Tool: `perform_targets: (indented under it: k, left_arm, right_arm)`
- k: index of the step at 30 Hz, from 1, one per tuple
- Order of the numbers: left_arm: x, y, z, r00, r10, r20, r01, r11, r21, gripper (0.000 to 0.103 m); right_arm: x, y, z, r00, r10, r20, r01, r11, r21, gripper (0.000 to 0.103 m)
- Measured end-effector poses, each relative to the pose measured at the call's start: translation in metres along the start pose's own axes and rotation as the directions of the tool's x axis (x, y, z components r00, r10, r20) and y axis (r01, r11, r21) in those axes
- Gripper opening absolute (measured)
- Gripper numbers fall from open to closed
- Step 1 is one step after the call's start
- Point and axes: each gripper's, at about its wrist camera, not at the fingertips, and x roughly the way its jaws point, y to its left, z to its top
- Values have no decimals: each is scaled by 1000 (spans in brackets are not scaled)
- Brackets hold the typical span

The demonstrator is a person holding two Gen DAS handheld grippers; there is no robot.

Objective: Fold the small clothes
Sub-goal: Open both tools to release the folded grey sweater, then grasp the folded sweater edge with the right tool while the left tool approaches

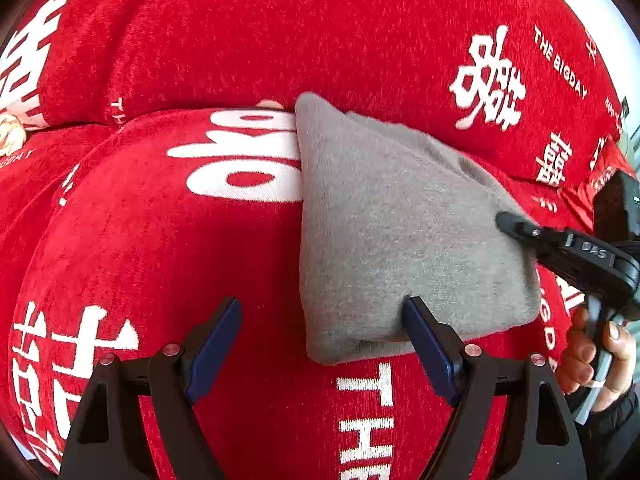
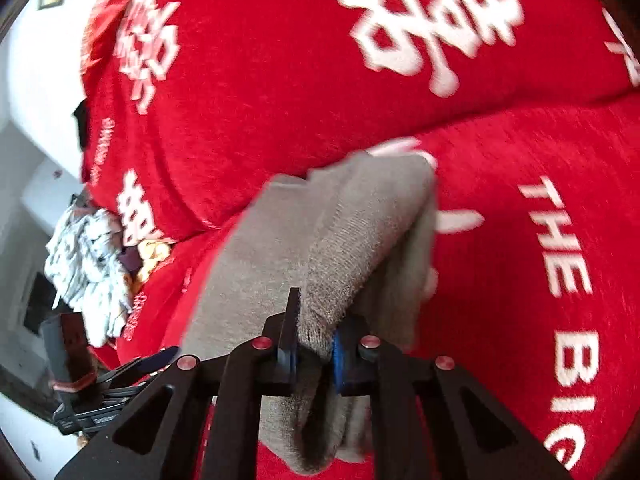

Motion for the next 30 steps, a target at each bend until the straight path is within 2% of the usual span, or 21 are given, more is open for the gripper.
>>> perform_targets:
  k: [3,6,8,9,10,11,13,15,18,21,22,23,25,28,30]
  left_arm:
    - [1,-4,-2,1000,25,-9,-24,999,25,84]
    - [-5,-7,-1,999,45,6,-46,998,43,84]
    - [-7,-9,0,997,72,19,-73,995,65,84]
    - [-7,-10,1,996,82,24,-84,994,74,84]
    - [-7,-12,2,995,96,29,-98,992,85,83]
    - [-6,-13,2,995,101,29,-103,990,91,84]
    - [-4,-14,4,994,105,23,-106,990,94,84]
    - [-3,-16,5,994,105,25,-107,990,94,84]
    - [0,-16,6,994,108,24,-110,989,99,84]
    - [6,-15,9,995,104,7,-104,989,106,84]
    - [9,-13,10,996,91,-6,-89,991,100,84]
    - [11,-10,10,997,74,-15,-73,993,91,84]
    - [14,-5,9,998,55,-29,-52,996,78,84]
    - [9,3,9,999,24,-35,-22,998,54,84]
    - [2,10,11,1000,2,-25,-2,1000,26,84]
  right_arm:
    - [11,-12,-7,999,17,-44,-16,999,31,16]
    - [-1,-15,-6,999,39,-24,-37,997,61,27]
    - [-17,-10,-4,1000,-9,18,8,999,47,42]
    - [-24,-6,-4,999,-28,42,26,999,32,44]
    - [-31,0,-3,997,-32,70,31,999,13,49]
    - [-37,8,-3,995,-20,95,21,1000,-9,60]
    - [-41,22,-4,992,-15,128,21,999,-47,67]
    - [-37,37,-5,990,-17,142,31,995,-97,67]
    - [-12,50,-5,996,-6,89,18,992,-129,67]
    - [7,41,-3,996,-65,54,71,990,-124,67]
    - [16,32,-1,993,-109,35,112,989,-92,67]
    - [20,22,0,993,-114,16,114,992,-62,67]
    - [20,8,0,995,-94,15,94,996,-5,67]
    - [7,3,0,992,-128,18,128,992,9,67]
    - [-9,0,-3,993,-113,45,112,994,19,67]
